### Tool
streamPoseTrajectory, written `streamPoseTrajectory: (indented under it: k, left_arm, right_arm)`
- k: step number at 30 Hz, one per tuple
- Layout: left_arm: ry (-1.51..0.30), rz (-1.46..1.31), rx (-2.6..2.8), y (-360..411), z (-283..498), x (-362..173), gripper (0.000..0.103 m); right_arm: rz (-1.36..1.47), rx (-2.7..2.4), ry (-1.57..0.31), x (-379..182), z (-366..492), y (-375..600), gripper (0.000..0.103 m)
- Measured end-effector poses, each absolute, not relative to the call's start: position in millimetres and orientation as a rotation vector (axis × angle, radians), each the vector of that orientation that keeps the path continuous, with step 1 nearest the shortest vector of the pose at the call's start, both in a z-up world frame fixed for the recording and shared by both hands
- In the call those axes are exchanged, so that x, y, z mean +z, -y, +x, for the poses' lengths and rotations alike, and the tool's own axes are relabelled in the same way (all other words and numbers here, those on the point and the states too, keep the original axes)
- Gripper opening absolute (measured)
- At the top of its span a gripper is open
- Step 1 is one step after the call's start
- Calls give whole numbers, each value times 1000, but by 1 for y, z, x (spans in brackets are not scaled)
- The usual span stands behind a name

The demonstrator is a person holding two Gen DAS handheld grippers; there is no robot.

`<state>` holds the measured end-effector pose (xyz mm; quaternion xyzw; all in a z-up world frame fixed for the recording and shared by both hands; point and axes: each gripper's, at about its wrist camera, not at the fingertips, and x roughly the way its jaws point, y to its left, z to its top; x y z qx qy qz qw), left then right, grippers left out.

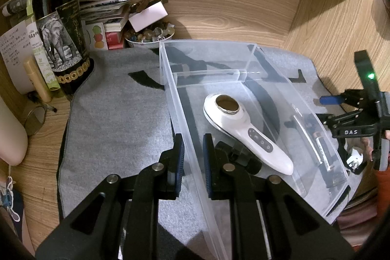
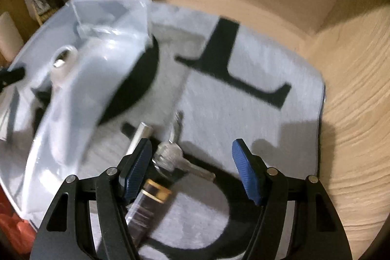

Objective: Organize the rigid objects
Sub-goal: 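Release the clip in the box and move the right tool toward the keys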

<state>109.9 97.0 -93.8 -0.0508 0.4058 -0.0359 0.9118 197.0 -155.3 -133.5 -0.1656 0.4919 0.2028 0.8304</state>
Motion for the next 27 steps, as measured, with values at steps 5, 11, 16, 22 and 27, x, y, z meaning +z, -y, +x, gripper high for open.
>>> streamPoseTrajectory:
  k: [5,11,16,22,27]
  left_arm:
    - [-836,-104,-74,-97,110,-94,13]
    - [-837,-103,-74,-97,110,-95,13]
    - [-836,-106,-74,-97,110,-95,13]
    - [-836,-107,-74,-97,110,-96,13]
    - [-837,-105,-74,-96,110,-96,13]
  right_arm:
    - [-287,459,-1116,-144,204,159,66]
    - [-287,451,-1129,-152,200,158,67]
    - [-260,449,-1107,-150,197,166,40]
    - [-241,441,-1090,-149,194,175,31]
    - [-225,429,-1067,-144,191,182,25]
